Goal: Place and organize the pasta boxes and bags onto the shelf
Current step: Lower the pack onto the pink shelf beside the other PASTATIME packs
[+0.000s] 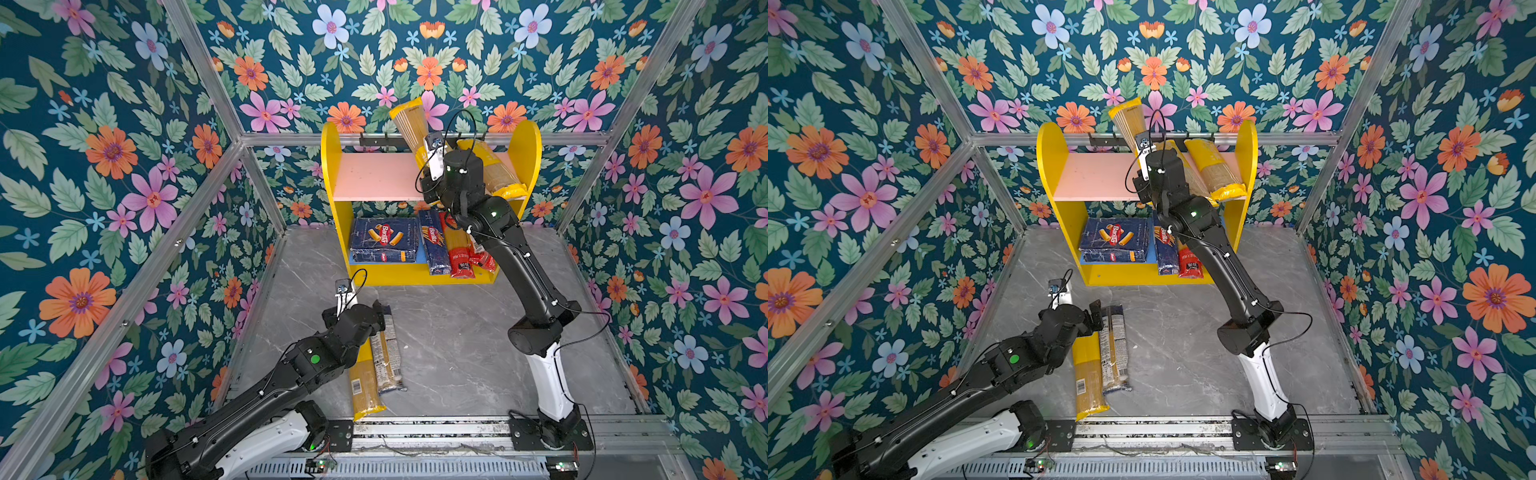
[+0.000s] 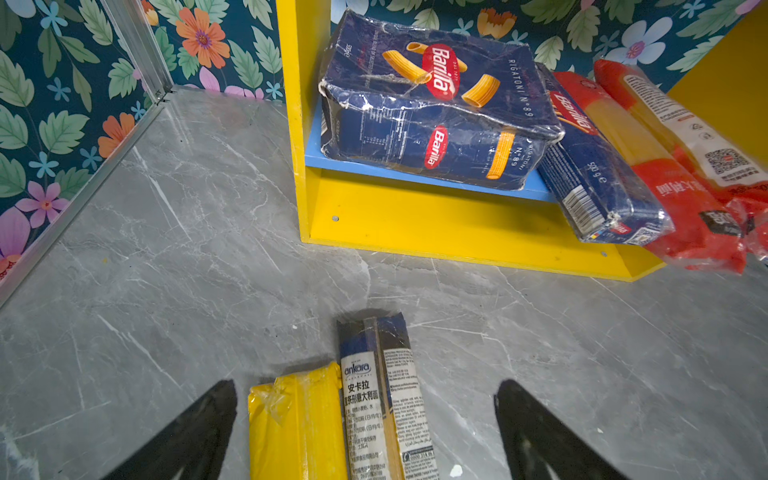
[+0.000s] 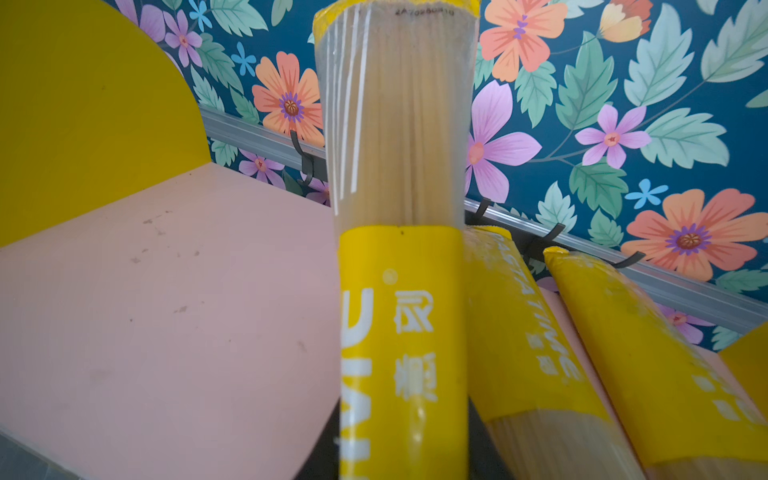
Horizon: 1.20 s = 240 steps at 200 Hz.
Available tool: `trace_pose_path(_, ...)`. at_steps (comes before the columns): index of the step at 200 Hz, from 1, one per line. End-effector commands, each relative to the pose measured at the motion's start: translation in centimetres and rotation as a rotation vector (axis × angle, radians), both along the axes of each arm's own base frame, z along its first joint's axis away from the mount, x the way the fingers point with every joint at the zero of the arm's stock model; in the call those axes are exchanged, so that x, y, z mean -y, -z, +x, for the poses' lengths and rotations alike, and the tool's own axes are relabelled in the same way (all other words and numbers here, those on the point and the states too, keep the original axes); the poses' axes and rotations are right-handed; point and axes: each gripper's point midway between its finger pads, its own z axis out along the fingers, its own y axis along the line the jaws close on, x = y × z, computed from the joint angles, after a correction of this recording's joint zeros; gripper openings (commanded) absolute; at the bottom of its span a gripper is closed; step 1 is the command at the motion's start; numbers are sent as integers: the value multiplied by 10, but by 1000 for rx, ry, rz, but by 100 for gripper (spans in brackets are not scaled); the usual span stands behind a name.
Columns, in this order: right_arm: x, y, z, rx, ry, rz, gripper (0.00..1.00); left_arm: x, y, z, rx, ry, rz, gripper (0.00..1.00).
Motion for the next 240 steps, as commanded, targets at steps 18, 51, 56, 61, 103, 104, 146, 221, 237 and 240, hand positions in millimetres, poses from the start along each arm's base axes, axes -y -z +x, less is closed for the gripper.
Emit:
trace_pose_path(18,10,-35,-15,61,-5,67,23,-2,-8,1,23,-13,-11,99)
trace_pose_path(51,9,-33,-17,48,-18,62,27,-3,-10,0,24,-11,-24,99)
trace_pose_path(56,9,-32,-17,47,-20,62,29,-3,-9,0,22,-12,-25,99)
trace_pose_path(61,9,-32,-17,44,-20,62,30,-3,-9,0,22,-10,-26,99)
trace_pose_path(103,7,-25,-13,35,-16,56,62,-7,-8,-2,20,-21,-28,99)
trace_pose_path(104,6,-26,-13,35,-18,57,62,-7,-8,-2,20,-22,-28,100)
trace_pose_path(146,6,-32,-17,45,-38,70,67,-10,-8,-4,17,-34,-32,99)
trace_pose_path(221,10,-45,-61,10,-83,62,78,-17,-6,-12,10,-40,-66,99)
trace_pose_path(237,6,-42,-79,-3,-88,26,82,-19,-1,-14,0,-45,-71,100)
trace_pose_path(240,6,-41,-82,-6,-86,18,82,-19,0,-14,-2,-46,-72,99)
